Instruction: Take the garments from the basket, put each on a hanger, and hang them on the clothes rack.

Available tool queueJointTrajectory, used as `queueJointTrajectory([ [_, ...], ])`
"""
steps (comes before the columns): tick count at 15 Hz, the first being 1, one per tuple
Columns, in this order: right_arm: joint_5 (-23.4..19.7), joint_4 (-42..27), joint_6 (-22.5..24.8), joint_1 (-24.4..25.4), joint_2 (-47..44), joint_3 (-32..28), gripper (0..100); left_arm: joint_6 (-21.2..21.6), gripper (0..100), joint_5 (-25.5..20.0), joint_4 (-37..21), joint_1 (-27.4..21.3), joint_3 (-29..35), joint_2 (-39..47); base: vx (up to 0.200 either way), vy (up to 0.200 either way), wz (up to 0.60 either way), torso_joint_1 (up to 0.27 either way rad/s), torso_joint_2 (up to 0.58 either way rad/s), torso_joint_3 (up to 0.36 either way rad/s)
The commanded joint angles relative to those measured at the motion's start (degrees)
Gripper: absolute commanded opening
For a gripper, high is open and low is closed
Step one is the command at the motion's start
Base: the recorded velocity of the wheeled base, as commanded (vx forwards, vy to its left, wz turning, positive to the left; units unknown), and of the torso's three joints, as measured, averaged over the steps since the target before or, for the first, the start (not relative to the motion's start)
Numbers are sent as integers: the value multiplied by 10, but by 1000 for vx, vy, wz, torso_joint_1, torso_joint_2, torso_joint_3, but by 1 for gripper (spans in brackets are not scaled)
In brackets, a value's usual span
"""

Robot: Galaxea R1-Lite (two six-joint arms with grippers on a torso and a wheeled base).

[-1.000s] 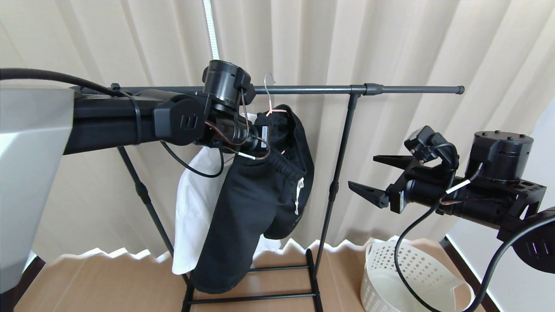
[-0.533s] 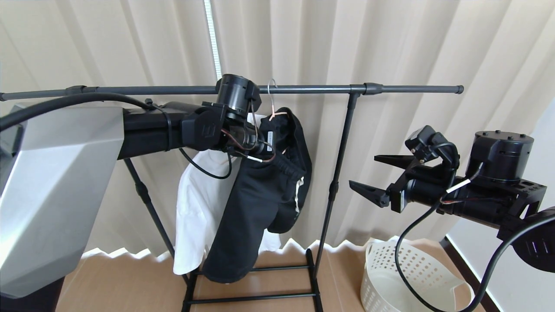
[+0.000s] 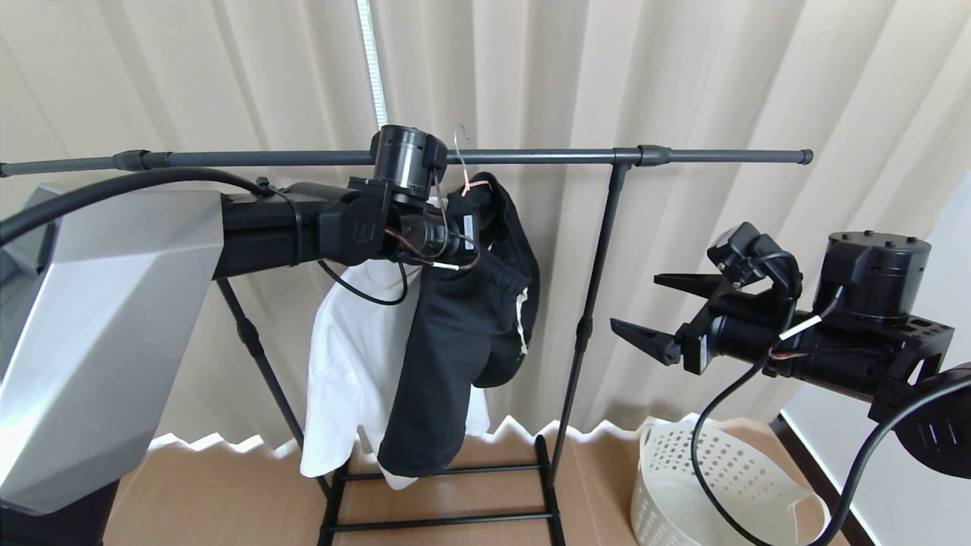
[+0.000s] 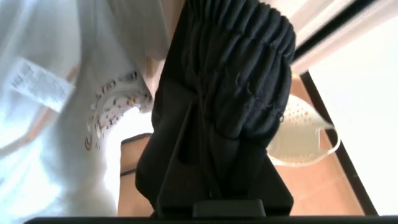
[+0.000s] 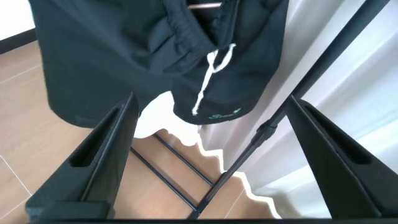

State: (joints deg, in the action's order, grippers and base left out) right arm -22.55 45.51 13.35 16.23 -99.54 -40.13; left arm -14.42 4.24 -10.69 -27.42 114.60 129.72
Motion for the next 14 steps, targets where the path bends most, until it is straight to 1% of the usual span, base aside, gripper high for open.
queueJointTrajectory([
  [1, 0, 0, 0, 0, -1, 0, 100, -1, 0, 0, 1, 3, 0, -1, 0, 0, 0, 0, 0, 0],
  [4, 0, 0, 0, 0, -2, 1, 100, 0, 0, -1, 1, 5, 0, 3, 0, 0, 0, 0, 0, 0],
  [7, 0, 0, 0, 0, -3, 1, 100, 1, 0, -3, 14, 9, 0, 20, 0, 0, 0, 0, 0, 0],
  [14, 0, 1, 0, 0, -4, 1, 100, 3, 0, -3, 14, 9, 0, 28, 0, 0, 0, 0, 0, 0],
])
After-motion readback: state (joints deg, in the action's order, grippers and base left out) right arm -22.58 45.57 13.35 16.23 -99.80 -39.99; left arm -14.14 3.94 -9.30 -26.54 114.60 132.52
